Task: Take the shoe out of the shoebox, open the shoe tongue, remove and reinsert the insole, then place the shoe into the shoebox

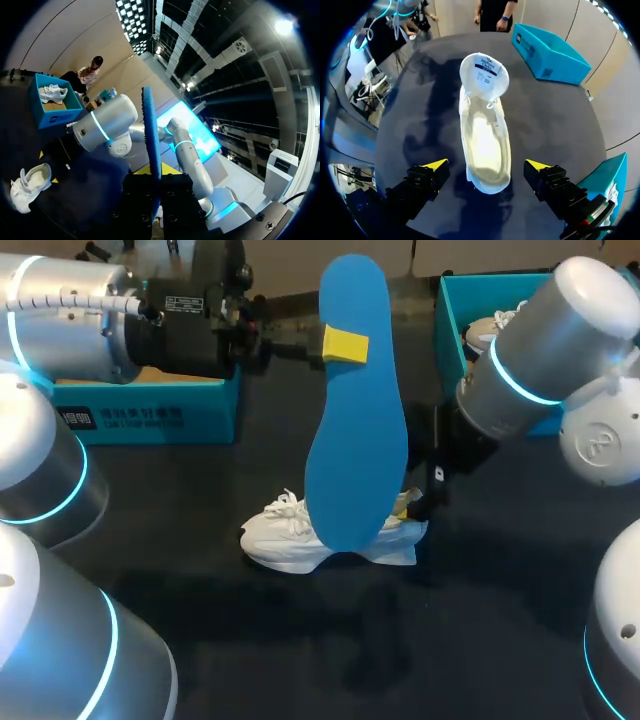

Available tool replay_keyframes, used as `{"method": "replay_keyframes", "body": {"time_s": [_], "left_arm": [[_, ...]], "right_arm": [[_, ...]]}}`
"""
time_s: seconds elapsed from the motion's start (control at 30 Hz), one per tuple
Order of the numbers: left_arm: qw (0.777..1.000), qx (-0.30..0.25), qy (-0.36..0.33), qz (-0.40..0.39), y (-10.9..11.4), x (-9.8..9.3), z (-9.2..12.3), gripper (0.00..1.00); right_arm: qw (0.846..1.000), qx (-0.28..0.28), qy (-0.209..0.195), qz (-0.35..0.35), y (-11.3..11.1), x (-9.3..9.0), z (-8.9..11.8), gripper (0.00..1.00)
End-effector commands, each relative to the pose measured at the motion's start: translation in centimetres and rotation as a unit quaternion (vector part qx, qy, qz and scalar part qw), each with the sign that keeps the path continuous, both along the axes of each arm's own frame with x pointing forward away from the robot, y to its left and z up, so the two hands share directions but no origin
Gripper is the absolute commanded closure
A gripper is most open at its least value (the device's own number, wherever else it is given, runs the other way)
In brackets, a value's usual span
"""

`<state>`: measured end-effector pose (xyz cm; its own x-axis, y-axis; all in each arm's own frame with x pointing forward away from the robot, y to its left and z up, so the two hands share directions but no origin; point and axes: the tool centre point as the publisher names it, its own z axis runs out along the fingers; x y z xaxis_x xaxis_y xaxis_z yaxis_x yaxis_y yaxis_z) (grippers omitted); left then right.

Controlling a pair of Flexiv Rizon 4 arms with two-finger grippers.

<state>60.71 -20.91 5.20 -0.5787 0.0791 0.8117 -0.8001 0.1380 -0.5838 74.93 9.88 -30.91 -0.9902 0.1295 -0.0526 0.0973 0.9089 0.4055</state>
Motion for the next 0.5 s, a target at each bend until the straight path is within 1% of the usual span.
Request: {"method": "replay_keyframes", "body": {"time_s": [0.03,0.17,0.4,0.5], "left_arm": [[1.000,-0.001,0.000,0.000,-0.18,0.07,-0.03,1.00],[1.000,-0.001,0.000,0.000,-0.18,0.07,-0.03,1.00],[1.000,-0.001,0.000,0.000,-0.18,0.07,-0.03,1.00],[1.000,-0.001,0.000,0.000,-0.18,0.07,-0.03,1.00]], "right_arm": [[0.998,-0.060,0.018,-0.003,0.80,0.17,0.45,0.00],[0.997,-0.069,0.035,-0.006,1.25,0.51,0.27,0.00],[0.997,-0.071,0.018,-0.020,1.41,0.40,0.14,0.00],[0.997,-0.076,0.019,-0.019,1.46,0.32,0.08,0.00]]}}
